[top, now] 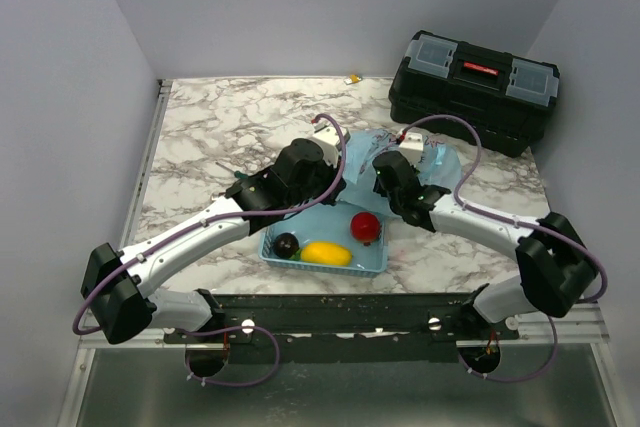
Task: Take the fake fruits out of the plastic bag
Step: Take out the fake fruit from the plastic bag.
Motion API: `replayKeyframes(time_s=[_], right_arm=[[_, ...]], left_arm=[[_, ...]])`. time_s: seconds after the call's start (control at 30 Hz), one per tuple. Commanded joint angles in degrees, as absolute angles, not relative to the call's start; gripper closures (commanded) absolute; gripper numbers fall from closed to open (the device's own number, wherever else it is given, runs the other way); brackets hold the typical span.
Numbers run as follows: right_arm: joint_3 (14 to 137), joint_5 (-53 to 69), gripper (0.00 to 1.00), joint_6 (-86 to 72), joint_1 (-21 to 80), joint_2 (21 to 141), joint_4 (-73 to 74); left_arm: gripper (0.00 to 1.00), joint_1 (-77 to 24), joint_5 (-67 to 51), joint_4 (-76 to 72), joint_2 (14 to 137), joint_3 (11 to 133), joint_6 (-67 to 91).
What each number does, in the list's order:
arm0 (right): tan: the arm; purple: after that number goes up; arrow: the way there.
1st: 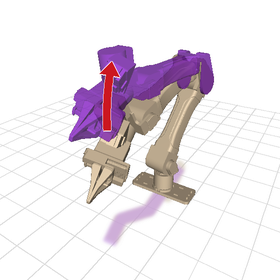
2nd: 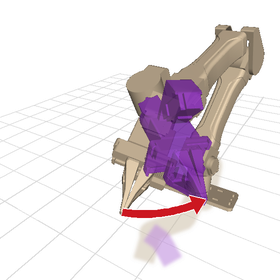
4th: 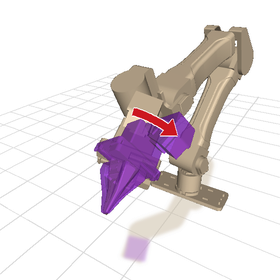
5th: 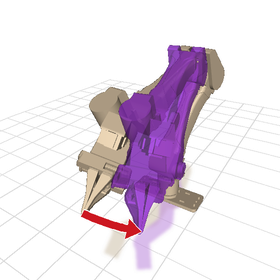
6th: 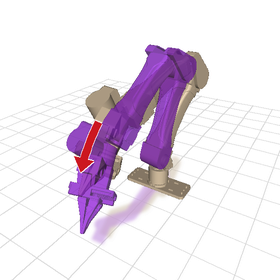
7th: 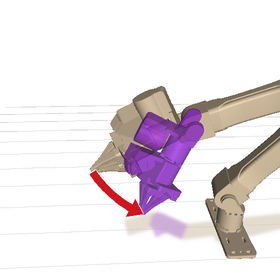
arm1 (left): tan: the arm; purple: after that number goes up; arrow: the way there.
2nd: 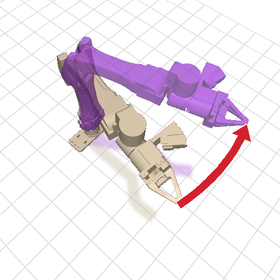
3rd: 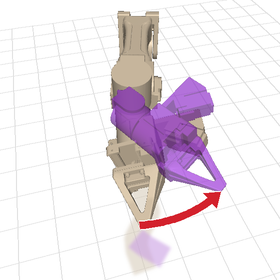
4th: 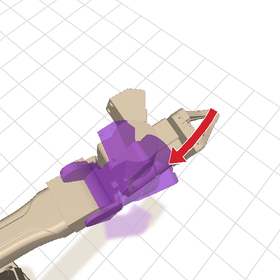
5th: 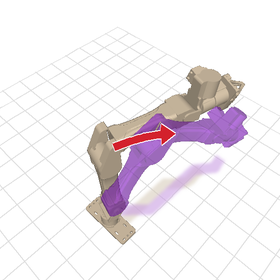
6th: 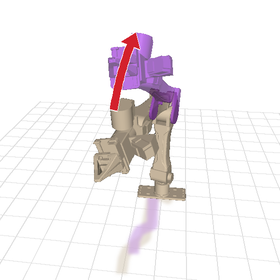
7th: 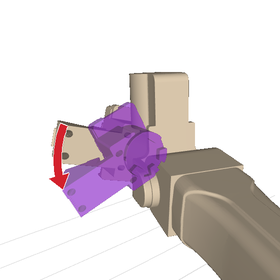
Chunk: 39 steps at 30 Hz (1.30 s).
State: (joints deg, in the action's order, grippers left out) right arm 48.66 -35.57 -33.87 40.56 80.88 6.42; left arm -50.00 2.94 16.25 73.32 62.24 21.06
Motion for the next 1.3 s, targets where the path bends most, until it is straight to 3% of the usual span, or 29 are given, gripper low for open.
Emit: replayKeyframes(time_s=[0.0, 0.2, 0.6, 0.77, 0.9, 1.1, 1.27], right_arm=[[45.29, -40.64, 0.60, -29.82, 40.71, 86.61, -11.16], [41.97, -47.15, 0.59, -31.83, 38.34, 92.10, -20.32], [40.78, -47.27, 0.55, -32.19, 30.64, 92.58, -20.21], [39.53, -52.02, 0.40, -33.27, 29.10, 89.54, -15.85], [39.40, -50.77, 0.39, -37.38, 26.59, 87.61, -11.37], [41.19, -52.56, 0.21, -45.56, 24.90, 88.78, -3.10], [42.91, -51.12, 0.16, -51.34, 22.31, 91.33, 3.12]], left_arm=[[1.00, -50.27, 0.03, 19.32, 73.34, 66.18, 24.44], [1.00, -50.27, -3.65, 20.91, 74.25, 67.30, 31.54], [1.00, -51.22, -2.61, 16.28, 78.88, 65.45, 32.92], [1.00, -52.60, -3.82, 16.36, 80.16, 66.26, 31.72], [1.00, -53.30, -5.02, 16.35, 81.68, 67.44, 32.16], [1.00, -53.79, -5.71, 16.14, 82.99, 68.79, 32.78], [1.00, -53.79, -5.54, 16.35, 83.13, 69.25, 32.77]])
